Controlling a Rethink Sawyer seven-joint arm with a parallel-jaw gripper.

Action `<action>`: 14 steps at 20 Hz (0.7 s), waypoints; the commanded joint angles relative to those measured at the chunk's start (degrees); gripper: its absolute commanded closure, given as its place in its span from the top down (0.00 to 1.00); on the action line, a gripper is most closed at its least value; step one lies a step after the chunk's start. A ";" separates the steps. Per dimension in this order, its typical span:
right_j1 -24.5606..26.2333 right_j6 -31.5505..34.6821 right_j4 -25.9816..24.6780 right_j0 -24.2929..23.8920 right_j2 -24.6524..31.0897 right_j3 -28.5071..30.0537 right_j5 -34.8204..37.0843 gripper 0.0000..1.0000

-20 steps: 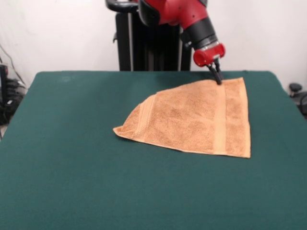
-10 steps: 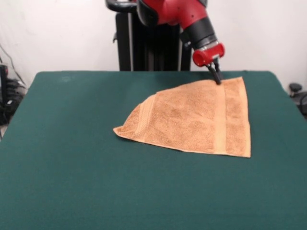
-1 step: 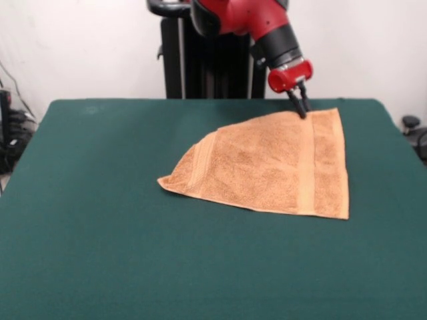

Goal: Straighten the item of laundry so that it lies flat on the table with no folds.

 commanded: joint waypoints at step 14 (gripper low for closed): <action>-2.03 10.88 0.09 0.10 6.18 -1.01 7.26 1.00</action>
